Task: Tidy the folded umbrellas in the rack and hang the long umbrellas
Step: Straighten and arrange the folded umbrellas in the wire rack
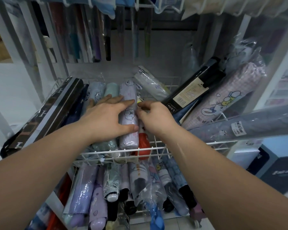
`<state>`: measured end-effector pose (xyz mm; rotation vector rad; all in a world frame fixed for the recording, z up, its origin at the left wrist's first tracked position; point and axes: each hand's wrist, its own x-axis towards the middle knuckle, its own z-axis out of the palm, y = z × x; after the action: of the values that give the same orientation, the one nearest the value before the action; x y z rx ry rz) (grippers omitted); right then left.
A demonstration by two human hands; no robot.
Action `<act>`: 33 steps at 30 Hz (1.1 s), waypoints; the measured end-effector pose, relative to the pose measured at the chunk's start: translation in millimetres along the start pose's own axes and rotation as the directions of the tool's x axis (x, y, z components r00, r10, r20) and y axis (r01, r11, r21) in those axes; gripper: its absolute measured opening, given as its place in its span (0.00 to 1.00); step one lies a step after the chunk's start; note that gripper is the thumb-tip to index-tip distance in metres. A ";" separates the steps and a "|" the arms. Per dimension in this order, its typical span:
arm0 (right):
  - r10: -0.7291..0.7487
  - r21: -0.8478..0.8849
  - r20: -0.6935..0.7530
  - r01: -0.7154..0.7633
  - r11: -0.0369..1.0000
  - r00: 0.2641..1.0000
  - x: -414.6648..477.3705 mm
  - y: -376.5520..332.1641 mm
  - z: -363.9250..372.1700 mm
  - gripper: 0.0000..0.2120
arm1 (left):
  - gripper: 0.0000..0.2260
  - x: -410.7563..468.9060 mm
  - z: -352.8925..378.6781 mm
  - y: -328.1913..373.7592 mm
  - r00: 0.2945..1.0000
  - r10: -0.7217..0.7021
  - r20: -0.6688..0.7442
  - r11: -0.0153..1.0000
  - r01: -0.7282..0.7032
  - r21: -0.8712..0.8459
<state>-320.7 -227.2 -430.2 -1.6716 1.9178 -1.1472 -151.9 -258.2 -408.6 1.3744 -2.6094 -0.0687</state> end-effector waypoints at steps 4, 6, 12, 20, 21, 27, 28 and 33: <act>-0.062 -0.008 -0.176 0.061 0.998 0.982 -36.8 -2.7 -24.3 0.13 | 0.42 -6.9 0.6 23.3 0.984 0.086 -0.156 0.978 -0.113 -0.177; -0.044 0.088 -0.282 0.071 0.994 0.959 -66.4 2.7 -38.7 0.09 | 0.40 -9.0 1.4 43.7 0.966 0.155 -0.205 0.937 -0.210 -0.278; 0.231 0.378 -0.429 -0.059 0.924 0.873 -142.1 31.5 -64.5 0.10 | 0.37 7.1 7.7 104.6 0.922 0.347 -0.169 0.890 -0.381 -0.252; 0.099 0.144 -0.551 -0.022 0.989 0.828 -164.0 69.8 -68.7 0.01 | 0.29 26.4 23.1 126.4 0.908 0.418 0.018 0.874 -0.397 -0.278; 0.063 0.088 -0.564 -0.016 0.996 0.824 -165.3 72.5 -67.4 0.03 | 0.30 28.0 23.8 125.6 0.905 0.424 0.040 0.874 -0.397 -0.279; -0.129 -0.090 -0.592 0.093 0.992 0.795 -160.3 79.8 -62.3 0.17 | 0.30 36.6 33.8 123.0 0.889 0.458 0.009 0.847 -0.434 -0.306; -0.133 -0.085 -0.595 0.103 0.991 0.793 -159.0 79.7 -62.6 0.17 | 0.29 37.7 35.8 123.0 0.890 0.454 -0.032 0.835 -0.438 -0.332; -0.116 0.047 -0.513 0.163 0.985 0.851 -149.8 63.5 -70.7 0.24 | 0.23 37.1 32.7 125.0 0.914 0.343 -0.218 0.748 -0.406 -0.525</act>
<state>-376.5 -63.7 -470.9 -1.5891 2.0134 -1.8610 -280.1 -219.1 -419.0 0.6167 -2.4245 -0.6319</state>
